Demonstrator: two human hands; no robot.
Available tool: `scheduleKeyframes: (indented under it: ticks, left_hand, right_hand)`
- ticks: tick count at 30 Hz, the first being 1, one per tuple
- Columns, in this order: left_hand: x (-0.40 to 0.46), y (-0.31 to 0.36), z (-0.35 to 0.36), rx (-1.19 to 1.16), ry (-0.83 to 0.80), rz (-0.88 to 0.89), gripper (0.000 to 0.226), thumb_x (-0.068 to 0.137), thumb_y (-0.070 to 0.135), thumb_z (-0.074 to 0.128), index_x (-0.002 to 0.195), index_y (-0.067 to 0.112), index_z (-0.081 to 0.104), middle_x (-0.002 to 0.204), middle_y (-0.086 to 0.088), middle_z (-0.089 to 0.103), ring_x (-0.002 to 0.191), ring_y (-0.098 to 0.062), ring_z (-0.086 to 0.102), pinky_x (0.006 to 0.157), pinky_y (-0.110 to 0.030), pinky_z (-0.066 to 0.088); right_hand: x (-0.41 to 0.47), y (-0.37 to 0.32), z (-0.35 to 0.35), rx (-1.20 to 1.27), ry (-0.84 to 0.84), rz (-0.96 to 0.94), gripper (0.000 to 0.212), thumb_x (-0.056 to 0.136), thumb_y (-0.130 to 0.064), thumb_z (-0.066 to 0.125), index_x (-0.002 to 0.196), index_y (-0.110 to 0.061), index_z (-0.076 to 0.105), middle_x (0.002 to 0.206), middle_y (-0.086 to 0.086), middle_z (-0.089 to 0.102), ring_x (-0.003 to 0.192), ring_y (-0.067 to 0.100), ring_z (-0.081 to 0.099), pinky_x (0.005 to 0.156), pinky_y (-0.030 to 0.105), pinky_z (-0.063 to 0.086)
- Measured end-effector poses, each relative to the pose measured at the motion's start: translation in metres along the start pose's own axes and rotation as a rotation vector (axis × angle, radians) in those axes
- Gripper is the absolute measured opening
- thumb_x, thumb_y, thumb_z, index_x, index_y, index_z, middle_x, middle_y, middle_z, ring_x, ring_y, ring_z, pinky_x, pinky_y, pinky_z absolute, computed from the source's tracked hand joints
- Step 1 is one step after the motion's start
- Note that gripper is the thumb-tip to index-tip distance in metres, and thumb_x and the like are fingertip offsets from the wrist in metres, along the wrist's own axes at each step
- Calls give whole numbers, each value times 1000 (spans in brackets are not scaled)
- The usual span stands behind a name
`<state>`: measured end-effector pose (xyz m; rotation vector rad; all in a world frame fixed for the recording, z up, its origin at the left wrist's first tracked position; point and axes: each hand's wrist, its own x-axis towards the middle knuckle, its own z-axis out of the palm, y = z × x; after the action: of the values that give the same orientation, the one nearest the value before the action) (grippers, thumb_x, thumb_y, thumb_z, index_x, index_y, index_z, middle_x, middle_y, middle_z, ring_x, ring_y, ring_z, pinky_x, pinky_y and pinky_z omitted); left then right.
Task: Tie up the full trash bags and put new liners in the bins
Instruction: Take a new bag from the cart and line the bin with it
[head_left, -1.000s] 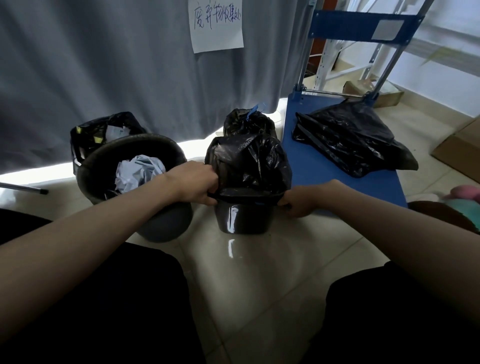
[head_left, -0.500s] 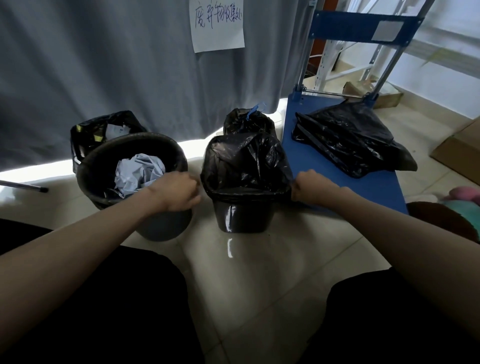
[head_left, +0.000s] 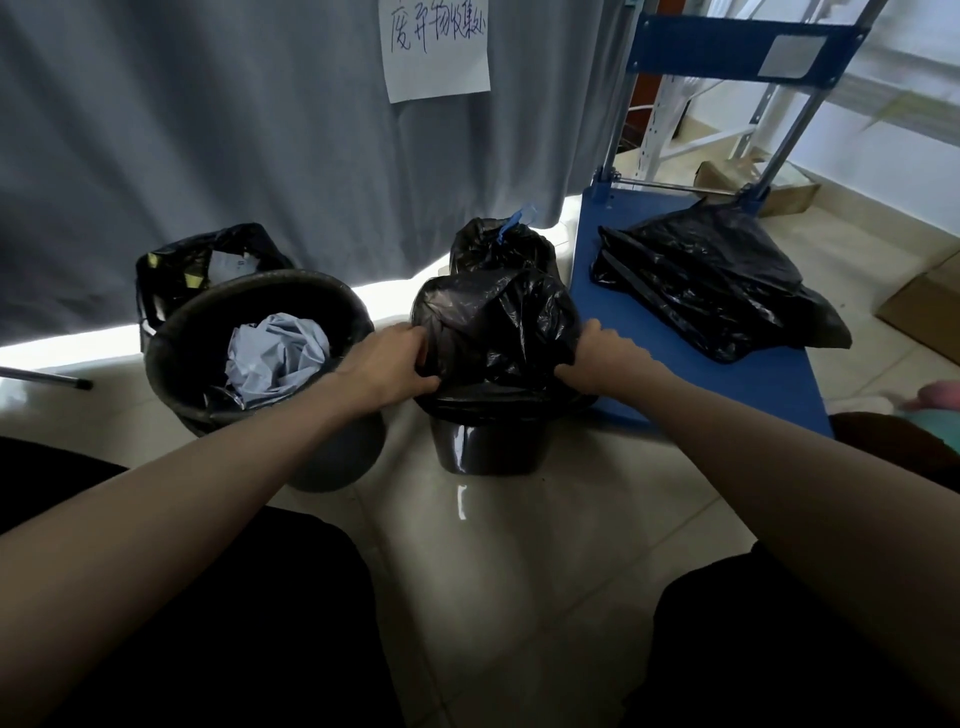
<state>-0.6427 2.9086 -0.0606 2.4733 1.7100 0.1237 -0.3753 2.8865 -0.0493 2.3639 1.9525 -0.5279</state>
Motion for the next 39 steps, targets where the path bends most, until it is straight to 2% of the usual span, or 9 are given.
scheduleKeyframes:
  ticks: [4, 13, 17, 23, 27, 30, 32, 35, 39]
  left_hand:
    - [27, 2, -16, 102, 7, -14, 53, 78, 44, 68, 118, 13, 49, 118, -7, 52, 103, -31, 58, 74, -39, 46]
    - [96, 17, -14, -14, -58, -51, 58, 86, 29, 64, 138, 16, 42, 134, -8, 46, 122, -30, 50, 96, -45, 45]
    - [119, 12, 4, 9, 55, -76, 56, 84, 14, 64, 136, 13, 44, 134, -10, 44, 124, -30, 44, 97, -43, 43]
    - [129, -15, 33, -240, 23, -170, 55, 80, 4, 63, 133, 12, 48, 125, -14, 51, 114, -34, 52, 92, -39, 42]
    - [132, -21, 41, -254, 63, -245, 47, 91, 17, 59, 136, 13, 49, 130, -18, 55, 120, -36, 50, 97, -40, 41]
    - [131, -8, 37, -65, 245, -105, 52, 91, 30, 60, 137, 11, 45, 136, -15, 44, 123, -34, 44, 102, -42, 40]
    - [129, 13, 32, 60, 348, 111, 38, 87, 26, 58, 121, 9, 54, 124, -13, 49, 110, -33, 50, 91, -40, 43]
    - [120, 42, 38, 218, 121, 322, 32, 92, 27, 49, 117, 11, 60, 118, -9, 54, 107, -29, 55, 85, -39, 44]
    - [102, 43, 64, 477, -245, 200, 59, 90, 44, 56, 140, 16, 45, 149, -8, 34, 138, -30, 30, 114, -41, 24]
  right_hand:
    - [19, -5, -15, 34, 150, -77, 51, 91, -34, 58, 127, -6, 36, 131, 18, 43, 121, 41, 47, 91, 46, 41]
    - [73, -40, -20, 59, 161, -283, 47, 92, -9, 47, 138, -11, 38, 139, 13, 38, 122, 38, 40, 98, 49, 41]
    - [95, -42, -8, 81, 129, -256, 55, 91, -8, 50, 143, -16, 33, 141, 13, 35, 123, 40, 38, 95, 53, 38]
    - [104, -26, 13, 4, 360, -254, 54, 83, 2, 58, 134, -11, 41, 136, 13, 38, 119, 34, 36, 84, 37, 41]
    - [106, -22, 16, 143, 229, -188, 62, 89, 2, 52, 145, -15, 32, 136, 16, 39, 117, 37, 41, 84, 42, 41]
    - [103, -27, 14, -27, 436, -230, 56, 87, -6, 52, 141, -12, 39, 135, 16, 40, 113, 35, 43, 87, 40, 40]
    - [101, -34, 14, -114, 548, -428, 40, 86, -10, 51, 126, -10, 53, 124, 13, 48, 105, 31, 48, 82, 38, 38]
    - [94, -43, 25, -298, 351, -678, 30, 91, -16, 47, 115, -10, 63, 120, 10, 54, 108, 29, 49, 87, 36, 34]
    - [84, -38, 46, -558, 30, -498, 46, 98, -33, 41, 142, -18, 46, 150, 11, 38, 138, 31, 31, 118, 44, 16]
